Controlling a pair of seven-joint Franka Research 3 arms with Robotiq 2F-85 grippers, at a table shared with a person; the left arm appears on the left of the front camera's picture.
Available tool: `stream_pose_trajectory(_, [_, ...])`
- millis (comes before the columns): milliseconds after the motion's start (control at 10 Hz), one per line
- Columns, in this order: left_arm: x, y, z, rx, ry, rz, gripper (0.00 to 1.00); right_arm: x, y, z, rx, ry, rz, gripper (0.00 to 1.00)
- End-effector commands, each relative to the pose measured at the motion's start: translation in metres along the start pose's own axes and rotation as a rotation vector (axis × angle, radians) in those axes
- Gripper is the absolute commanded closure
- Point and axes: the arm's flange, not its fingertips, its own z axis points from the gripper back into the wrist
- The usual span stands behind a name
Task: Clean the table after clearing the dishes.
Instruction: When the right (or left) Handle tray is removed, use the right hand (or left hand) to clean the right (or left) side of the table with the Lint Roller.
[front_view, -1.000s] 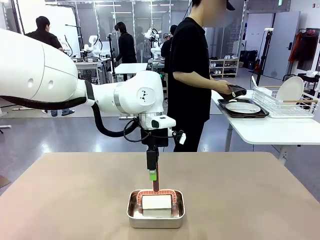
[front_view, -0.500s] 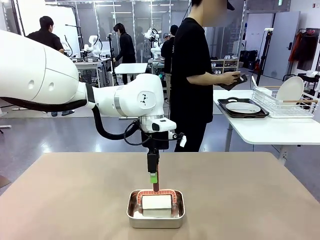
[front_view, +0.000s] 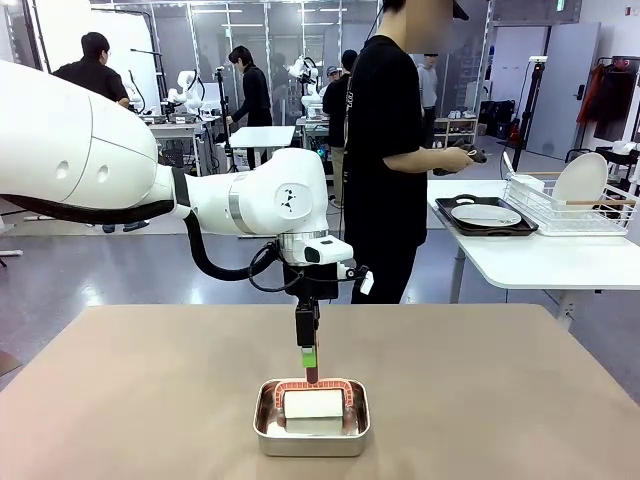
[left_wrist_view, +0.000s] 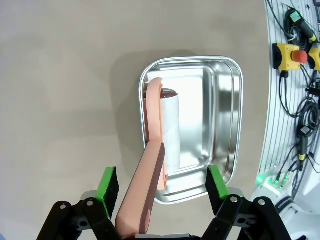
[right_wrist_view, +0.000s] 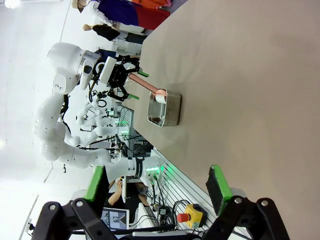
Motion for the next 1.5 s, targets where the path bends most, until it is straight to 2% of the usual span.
stream_pose_trajectory(0, [-0.002,-0.008,-0.004,0.012,-0.021,0.023,0.30,0.000,0.001,0.000,-0.003,-0.009,0.003,0.00])
stream_pose_trajectory(100, [-0.002,-0.007,-0.002,0.014,-0.024,0.026,0.36,0.000,0.001,0.000,-0.003,-0.009,0.003,0.00])
stream_pose_trajectory(200, [-0.002,-0.007,-0.001,0.015,-0.020,0.028,0.49,0.000,0.001,0.000,-0.003,-0.009,0.003,0.00])
stream_pose_trajectory(300, [-0.002,-0.007,-0.002,0.009,-0.016,0.031,0.55,0.000,0.001,0.000,-0.003,-0.009,0.003,0.00])
stream_pose_trajectory(400, [-0.001,-0.007,-0.002,0.011,-0.016,0.027,0.68,0.000,0.001,0.000,-0.003,-0.009,0.003,0.00])
stream_pose_trajectory(500, [-0.001,-0.007,-0.001,0.011,-0.017,0.027,0.74,0.000,0.001,0.000,-0.003,-0.009,0.003,0.00])
stream_pose_trajectory(600, [-0.001,-0.007,-0.001,0.010,-0.015,0.030,0.87,0.000,0.001,0.000,-0.003,-0.009,0.003,0.00])
stream_pose_trajectory(800, [0.000,-0.007,0.001,0.013,-0.015,0.028,1.00,0.000,0.001,0.000,-0.003,-0.009,0.003,0.00])
stream_pose_trajectory(1400, [0.000,-0.008,0.010,0.009,-0.034,0.038,0.98,0.000,0.001,0.000,-0.003,-0.009,0.003,0.00])
